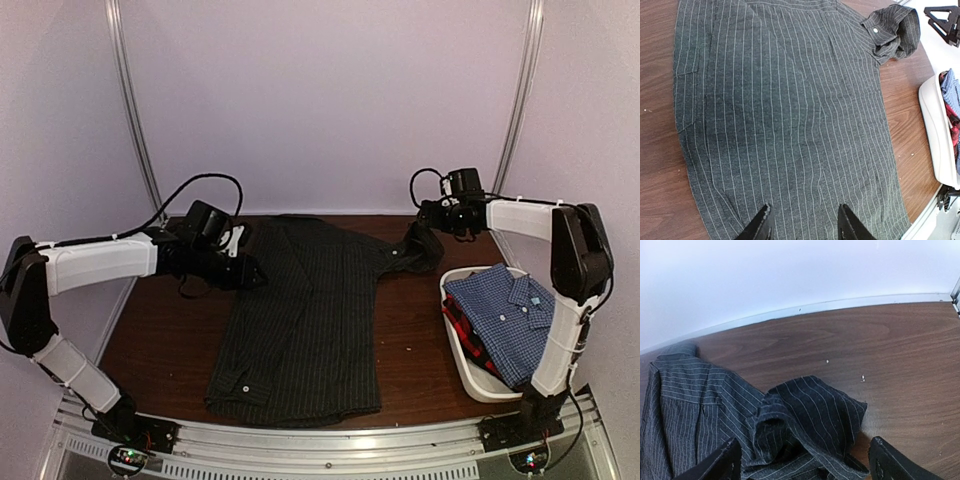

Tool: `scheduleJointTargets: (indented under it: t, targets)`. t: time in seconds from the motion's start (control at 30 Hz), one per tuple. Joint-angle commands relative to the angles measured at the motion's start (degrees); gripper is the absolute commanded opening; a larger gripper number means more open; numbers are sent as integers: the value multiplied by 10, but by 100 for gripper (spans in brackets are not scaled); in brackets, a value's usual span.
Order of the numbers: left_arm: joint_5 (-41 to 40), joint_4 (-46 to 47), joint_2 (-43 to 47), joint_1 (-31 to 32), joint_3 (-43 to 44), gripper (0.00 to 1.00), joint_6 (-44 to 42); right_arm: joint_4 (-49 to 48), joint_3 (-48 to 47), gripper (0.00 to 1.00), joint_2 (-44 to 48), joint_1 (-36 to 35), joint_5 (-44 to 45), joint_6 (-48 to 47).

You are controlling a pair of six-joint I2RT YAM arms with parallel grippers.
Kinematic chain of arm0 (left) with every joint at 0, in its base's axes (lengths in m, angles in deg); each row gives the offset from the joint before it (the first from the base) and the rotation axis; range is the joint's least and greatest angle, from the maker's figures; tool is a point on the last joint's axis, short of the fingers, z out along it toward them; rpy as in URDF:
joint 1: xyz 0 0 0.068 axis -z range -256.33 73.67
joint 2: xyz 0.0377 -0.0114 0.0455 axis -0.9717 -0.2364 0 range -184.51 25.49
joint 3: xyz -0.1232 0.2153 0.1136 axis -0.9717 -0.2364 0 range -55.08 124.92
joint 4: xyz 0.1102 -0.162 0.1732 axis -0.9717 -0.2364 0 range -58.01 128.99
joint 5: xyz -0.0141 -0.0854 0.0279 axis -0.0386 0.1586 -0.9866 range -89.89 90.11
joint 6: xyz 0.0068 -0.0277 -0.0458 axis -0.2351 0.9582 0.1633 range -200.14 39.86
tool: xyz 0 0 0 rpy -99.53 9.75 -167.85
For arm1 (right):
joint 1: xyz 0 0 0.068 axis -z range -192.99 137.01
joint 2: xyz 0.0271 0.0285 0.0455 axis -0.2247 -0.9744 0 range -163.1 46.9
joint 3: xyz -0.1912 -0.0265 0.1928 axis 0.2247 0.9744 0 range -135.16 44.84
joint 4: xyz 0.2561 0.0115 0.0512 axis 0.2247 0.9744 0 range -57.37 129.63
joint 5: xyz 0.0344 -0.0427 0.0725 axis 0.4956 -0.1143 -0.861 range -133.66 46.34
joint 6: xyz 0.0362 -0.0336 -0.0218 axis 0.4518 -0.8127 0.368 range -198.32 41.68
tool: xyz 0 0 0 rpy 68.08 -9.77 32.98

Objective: Fold and stack the long sleeve shirts
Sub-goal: Pick up the sleeve from the center of the board.

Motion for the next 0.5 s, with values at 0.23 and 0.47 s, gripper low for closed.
scheduleJointTargets:
  t: [0.23,0.47]
  targets:
    - [7,29,25,3,-22,44,18,59,-45,79,-2,-44,34,15]
    - [13,30,19,3,-18,44,18,19,-2,74,4,-74,15,71]
